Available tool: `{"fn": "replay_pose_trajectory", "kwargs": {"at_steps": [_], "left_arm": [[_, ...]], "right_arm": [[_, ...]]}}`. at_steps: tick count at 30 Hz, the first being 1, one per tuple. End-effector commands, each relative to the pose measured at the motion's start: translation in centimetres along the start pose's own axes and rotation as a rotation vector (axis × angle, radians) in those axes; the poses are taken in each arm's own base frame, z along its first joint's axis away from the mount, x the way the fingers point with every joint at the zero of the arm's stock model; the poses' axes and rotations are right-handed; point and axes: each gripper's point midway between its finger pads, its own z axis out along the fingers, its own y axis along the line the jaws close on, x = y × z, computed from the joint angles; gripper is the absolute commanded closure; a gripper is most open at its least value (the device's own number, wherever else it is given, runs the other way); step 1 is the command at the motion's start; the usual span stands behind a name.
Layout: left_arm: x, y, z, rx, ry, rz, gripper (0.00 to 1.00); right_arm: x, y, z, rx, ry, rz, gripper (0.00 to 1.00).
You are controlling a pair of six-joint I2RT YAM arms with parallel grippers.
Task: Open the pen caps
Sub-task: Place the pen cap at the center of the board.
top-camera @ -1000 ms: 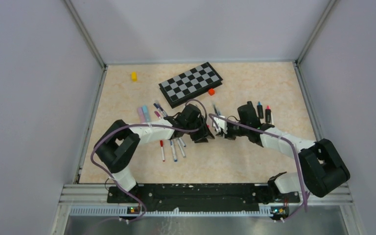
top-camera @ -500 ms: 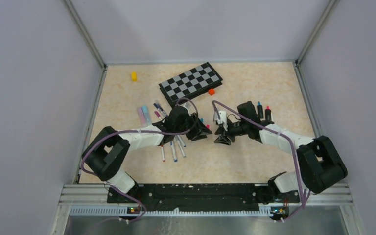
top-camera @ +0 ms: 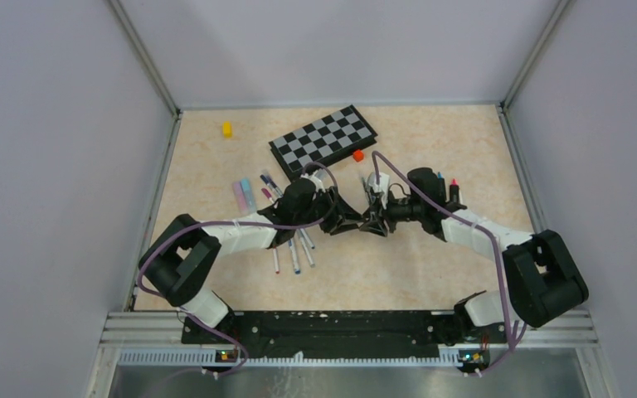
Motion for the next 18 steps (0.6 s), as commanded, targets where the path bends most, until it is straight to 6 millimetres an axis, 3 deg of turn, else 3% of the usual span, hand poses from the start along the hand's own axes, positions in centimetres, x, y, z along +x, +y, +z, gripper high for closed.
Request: {"fn": "replay_pose_trajectory", "kwargs": {"at_steps": [1,4,13,18], "left_arm": [[0.15,-0.65,-0.02,0.051,0.008,0.000,0.56],[0.12,-0.67,0.00,0.058,0.009,-0.011,0.55],[0.26,-0.48,-0.22,0.075,0.013,-0.039,0.55],[0.21,-0.50,-0.35,0.078,0.011,-0.040,0.55]], "right_arm": [[-2.18,-0.54,-0.45,0.017,-0.093,-0.009,0.59],[-2.39,-0.26,-0.56,0.004,-0.111,-0.014,0.66],[-2.66,0.22,-0.66,-0.019,-0.132,-0.026,1.00],[-2.58,0.01,-0.75,-0.007,-0.131,-0.027,1.00]]}}
